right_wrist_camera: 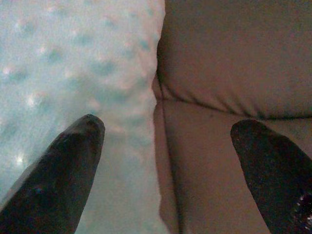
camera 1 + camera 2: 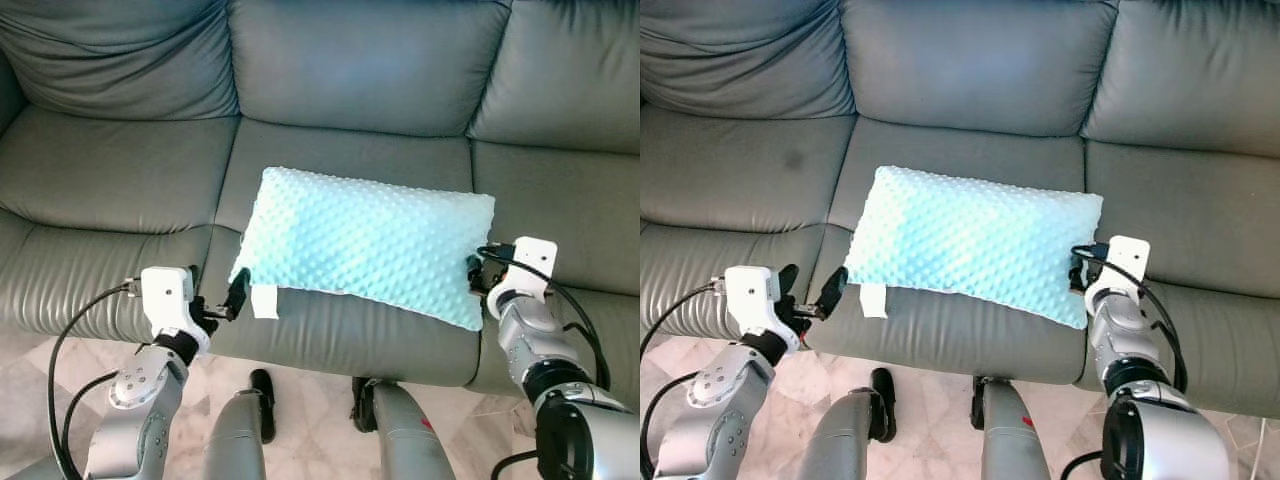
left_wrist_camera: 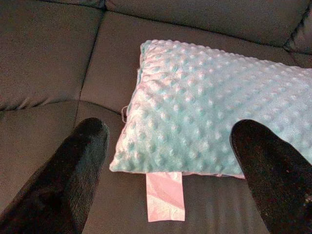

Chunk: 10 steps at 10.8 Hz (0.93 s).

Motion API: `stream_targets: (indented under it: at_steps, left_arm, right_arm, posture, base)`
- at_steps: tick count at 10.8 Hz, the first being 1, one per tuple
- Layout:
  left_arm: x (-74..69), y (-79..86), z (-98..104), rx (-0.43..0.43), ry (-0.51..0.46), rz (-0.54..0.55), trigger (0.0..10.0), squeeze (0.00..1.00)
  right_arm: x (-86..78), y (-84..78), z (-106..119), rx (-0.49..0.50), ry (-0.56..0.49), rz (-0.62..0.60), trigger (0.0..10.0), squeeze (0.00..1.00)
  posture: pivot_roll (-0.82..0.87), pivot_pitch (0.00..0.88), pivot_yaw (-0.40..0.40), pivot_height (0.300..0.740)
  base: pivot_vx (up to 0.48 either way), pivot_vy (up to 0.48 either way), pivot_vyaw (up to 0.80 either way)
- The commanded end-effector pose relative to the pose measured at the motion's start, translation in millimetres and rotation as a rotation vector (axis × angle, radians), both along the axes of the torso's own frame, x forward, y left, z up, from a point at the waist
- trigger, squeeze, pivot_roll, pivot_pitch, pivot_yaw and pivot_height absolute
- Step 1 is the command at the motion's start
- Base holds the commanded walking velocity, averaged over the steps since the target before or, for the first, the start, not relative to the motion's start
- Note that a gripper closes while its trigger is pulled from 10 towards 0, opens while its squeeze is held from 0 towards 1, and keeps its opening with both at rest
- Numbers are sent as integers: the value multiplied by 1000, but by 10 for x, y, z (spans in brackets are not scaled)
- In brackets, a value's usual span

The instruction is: Move the pillow to the sofa

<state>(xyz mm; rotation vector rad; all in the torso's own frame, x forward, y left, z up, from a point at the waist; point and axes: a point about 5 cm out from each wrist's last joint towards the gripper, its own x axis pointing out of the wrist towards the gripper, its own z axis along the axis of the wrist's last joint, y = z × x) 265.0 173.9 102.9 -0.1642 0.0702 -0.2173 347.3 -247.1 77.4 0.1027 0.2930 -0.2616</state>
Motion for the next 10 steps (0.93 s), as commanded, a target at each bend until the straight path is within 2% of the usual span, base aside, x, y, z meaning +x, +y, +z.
stream_targets:
  at_steps: [1, 7, 10]
  left_arm:
    - [-72, 27, -78, 3, 41, 16, 10000, 0]
    - [-69, 24, -90, 0, 46, 18, 10000, 0]
    - [-53, 23, -96, -1, 46, 19, 10000, 0]
  right_arm:
    - [-100, 28, -178, 54, 60, 4, 10000, 0]
    - [15, 180, -51, 121, -26, 93, 10000, 0]
    - [73, 180, 81, 75, -106, 121, 10000, 0]
  posture:
    - [61, 474, 64, 740]
    - [60, 471, 62, 740]
    - [57, 468, 61, 740]
  base:
    - [0, 0, 0]
    - [0, 0, 0]
    - [0, 0, 0]
